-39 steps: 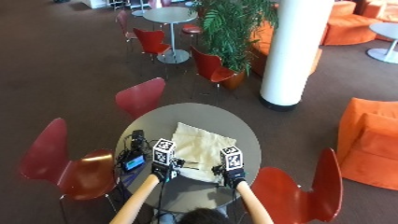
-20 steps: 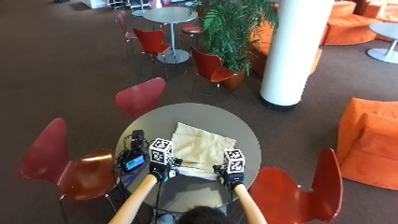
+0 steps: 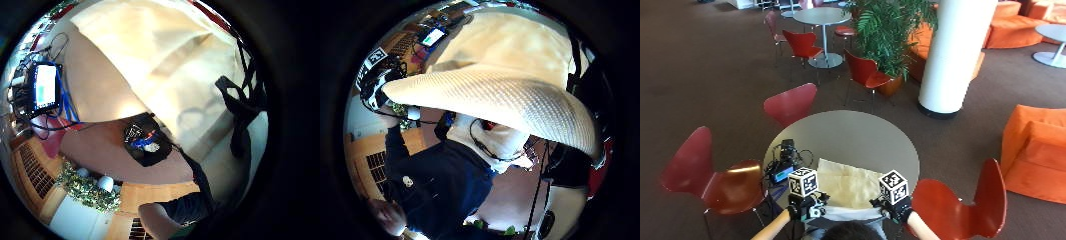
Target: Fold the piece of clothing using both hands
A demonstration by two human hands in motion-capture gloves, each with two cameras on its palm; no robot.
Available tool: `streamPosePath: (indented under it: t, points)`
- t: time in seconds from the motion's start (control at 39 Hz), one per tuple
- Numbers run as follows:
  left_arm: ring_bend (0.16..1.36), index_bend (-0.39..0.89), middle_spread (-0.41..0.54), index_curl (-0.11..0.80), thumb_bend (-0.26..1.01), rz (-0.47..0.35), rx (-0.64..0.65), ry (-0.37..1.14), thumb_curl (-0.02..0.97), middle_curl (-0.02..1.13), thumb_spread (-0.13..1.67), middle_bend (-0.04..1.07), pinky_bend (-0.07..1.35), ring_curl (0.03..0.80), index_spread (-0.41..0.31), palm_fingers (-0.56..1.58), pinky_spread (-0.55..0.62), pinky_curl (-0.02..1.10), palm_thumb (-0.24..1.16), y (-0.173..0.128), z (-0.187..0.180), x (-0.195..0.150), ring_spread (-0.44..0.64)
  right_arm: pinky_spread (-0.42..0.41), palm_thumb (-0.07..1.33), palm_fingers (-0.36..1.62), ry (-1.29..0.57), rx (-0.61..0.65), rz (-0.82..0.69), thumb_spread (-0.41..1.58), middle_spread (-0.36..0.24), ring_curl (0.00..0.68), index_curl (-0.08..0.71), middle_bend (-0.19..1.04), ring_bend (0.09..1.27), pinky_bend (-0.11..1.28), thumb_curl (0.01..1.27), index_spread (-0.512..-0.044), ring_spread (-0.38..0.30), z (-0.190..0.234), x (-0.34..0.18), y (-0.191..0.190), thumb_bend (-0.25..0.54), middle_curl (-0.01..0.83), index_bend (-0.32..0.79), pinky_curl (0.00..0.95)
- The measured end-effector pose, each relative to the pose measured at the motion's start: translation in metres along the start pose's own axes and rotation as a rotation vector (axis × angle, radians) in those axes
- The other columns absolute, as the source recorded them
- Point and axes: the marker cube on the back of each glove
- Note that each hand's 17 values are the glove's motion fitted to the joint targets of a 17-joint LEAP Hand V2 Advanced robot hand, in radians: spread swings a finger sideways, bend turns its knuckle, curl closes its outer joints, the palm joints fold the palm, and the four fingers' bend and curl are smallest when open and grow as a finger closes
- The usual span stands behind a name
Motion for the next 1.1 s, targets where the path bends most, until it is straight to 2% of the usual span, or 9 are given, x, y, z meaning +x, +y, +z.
streamPosePath:
  t: [0.13,0.23,0.31,0.54,0.62,0.77,0.87,0.95,1.1]
  points:
    - [0.49,0.26,-0.293,0.640,-0.02,-0.022,0.093,-0.034,0.838,0.64,0.68,0.41,0.57,0.488,-0.334,1.30,-0.36,0.50,0.80,-0.016,-0.048,-0.005,-0.36,-0.330,1.05,1.23,0.024,0.011,0.076,0.54,-0.252,0.446,0.401,0.27,0.49,0.50,0.67,-0.273,-0.264,-0.047,0.022,-0.012,-0.029,0.474,0.18,0.389]
    - [0.52,0.27,-0.296,0.654,-0.02,-0.197,0.131,-0.049,0.854,0.65,0.67,0.43,0.59,0.497,-0.337,1.28,-0.36,0.51,0.80,-0.070,-0.081,-0.043,-0.36,-0.337,1.04,1.24,0.016,-0.025,0.205,0.48,-0.256,0.448,0.418,0.28,0.48,0.49,0.69,-0.275,-0.268,-0.061,0.055,-0.063,-0.031,0.484,0.19,0.386]
    - [0.52,0.28,-0.296,0.666,-0.01,-0.357,0.125,-0.049,0.869,0.66,0.66,0.44,0.58,0.499,-0.339,1.24,-0.35,0.51,0.80,-0.108,-0.088,-0.072,-0.35,-0.340,1.04,1.19,-0.030,-0.035,0.263,0.46,-0.254,0.458,0.380,0.31,0.52,0.52,0.70,-0.278,-0.270,-0.055,0.071,-0.105,-0.028,0.497,0.06,0.393]
    - [0.50,0.26,-0.288,0.680,-0.01,-0.644,0.145,-0.084,0.890,0.67,0.70,0.42,0.57,0.494,-0.326,1.16,-0.33,0.52,0.79,-0.146,-0.061,-0.107,-0.34,-0.341,1.05,1.07,-0.209,-0.127,0.403,0.47,-0.242,0.482,0.262,0.35,0.60,0.59,0.72,-0.283,-0.266,-0.031,0.067,-0.138,-0.019,0.517,0.00,0.411]
    - [0.49,0.25,-0.285,0.680,-0.01,-0.668,0.187,-0.126,0.891,0.67,0.73,0.41,0.55,0.490,-0.320,1.15,-0.32,0.52,0.79,-0.155,-0.051,-0.116,-0.33,-0.336,1.06,1.06,-0.215,-0.106,0.431,0.49,-0.236,0.486,0.240,0.35,0.60,0.59,0.73,-0.284,-0.263,-0.016,0.070,-0.147,-0.019,0.520,0.02,0.413]
    - [0.43,0.16,-0.268,0.647,-0.04,-0.694,0.389,-0.205,0.836,0.64,0.87,0.35,0.52,0.467,-0.285,1.05,-0.30,0.51,0.71,-0.141,-0.064,-0.115,-0.30,-0.314,1.02,0.93,-0.070,0.249,0.529,0.65,-0.217,0.476,0.228,0.27,0.55,0.60,0.71,-0.282,-0.247,-0.024,0.090,-0.152,-0.033,0.500,0.08,0.417]
    - [0.43,0.11,-0.214,0.602,-0.04,-0.594,0.500,-0.105,0.777,0.62,1.00,0.21,0.51,0.478,-0.237,0.83,-0.26,0.51,0.64,-0.113,-0.079,-0.088,-0.23,-0.286,0.97,0.90,-0.092,0.344,0.657,0.85,-0.202,0.467,0.230,0.21,0.52,0.60,0.66,-0.284,-0.230,-0.009,0.119,-0.143,-0.032,0.485,0.09,0.414]
    - [0.41,0.12,-0.191,0.573,-0.03,-0.528,0.531,-0.063,0.740,0.59,1.06,0.17,0.48,0.459,-0.217,0.81,-0.24,0.49,0.61,-0.114,-0.072,-0.087,-0.20,-0.264,0.90,0.95,-0.194,0.284,0.745,0.95,-0.195,0.448,0.221,0.18,0.51,0.62,0.62,-0.278,-0.220,0.007,0.133,-0.138,-0.044,0.471,0.08,0.405]
    - [0.38,0.14,-0.161,0.529,-0.02,-0.495,0.557,-0.087,0.676,0.53,1.16,0.14,0.44,0.428,-0.195,0.82,-0.21,0.46,0.56,-0.135,-0.033,-0.106,-0.15,-0.243,0.78,1.06,-0.496,-0.083,0.803,1.05,-0.141,0.435,0.195,0.19,0.53,0.66,0.58,-0.234,-0.196,0.002,0.098,-0.087,-0.053,0.459,0.03,0.403]
